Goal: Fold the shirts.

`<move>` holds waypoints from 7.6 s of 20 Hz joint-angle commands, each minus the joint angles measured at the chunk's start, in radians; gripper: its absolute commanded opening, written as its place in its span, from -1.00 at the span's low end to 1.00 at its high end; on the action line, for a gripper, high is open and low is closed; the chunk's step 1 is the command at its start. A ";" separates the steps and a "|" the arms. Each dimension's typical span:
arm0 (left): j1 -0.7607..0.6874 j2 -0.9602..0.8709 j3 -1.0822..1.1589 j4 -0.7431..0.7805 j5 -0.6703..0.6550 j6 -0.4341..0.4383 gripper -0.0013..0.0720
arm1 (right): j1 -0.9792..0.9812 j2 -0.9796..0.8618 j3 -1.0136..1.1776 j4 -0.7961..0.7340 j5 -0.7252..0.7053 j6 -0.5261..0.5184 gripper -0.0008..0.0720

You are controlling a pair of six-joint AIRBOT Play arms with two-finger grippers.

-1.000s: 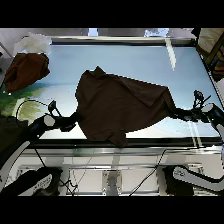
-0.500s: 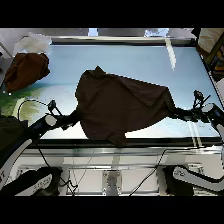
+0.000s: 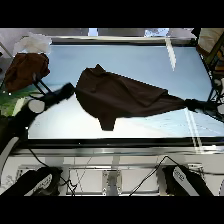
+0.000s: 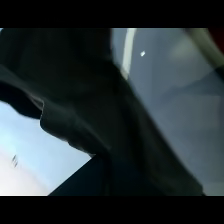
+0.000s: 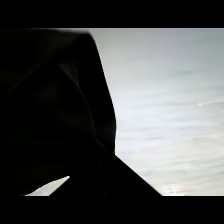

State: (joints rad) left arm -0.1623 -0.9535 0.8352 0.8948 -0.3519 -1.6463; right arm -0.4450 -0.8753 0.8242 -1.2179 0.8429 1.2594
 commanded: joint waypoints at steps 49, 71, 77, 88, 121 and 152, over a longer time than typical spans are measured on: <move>0.000 0.452 0.764 0.599 -0.671 -0.085 -0.94 | 0.340 0.266 1.036 -0.232 0.245 0.053 -0.91; 0.102 -0.621 0.563 0.826 0.047 -0.484 0.69 | 0.345 -0.592 0.491 0.088 -0.523 -0.025 -0.62; 0.114 -0.534 0.656 0.847 -0.143 -0.387 0.96 | 0.268 -0.575 0.496 0.080 -0.347 -0.016 0.24; 0.113 -0.045 0.012 0.793 -0.767 -0.198 0.96 | 0.002 -0.291 0.191 0.022 0.135 -0.056 0.08; 0.161 -0.060 -0.345 0.531 -0.390 -0.506 0.51 | -0.145 -0.052 0.055 0.048 0.275 -0.082 0.09; 0.182 -0.084 -0.346 0.193 -0.383 -0.188 -0.93 | -0.133 -0.079 -0.335 0.210 0.337 -0.054 0.09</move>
State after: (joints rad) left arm 0.0181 -1.0374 0.4885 1.0912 -0.7219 -1.8423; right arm -0.5789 -0.9325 0.5179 -1.0409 1.2591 1.2091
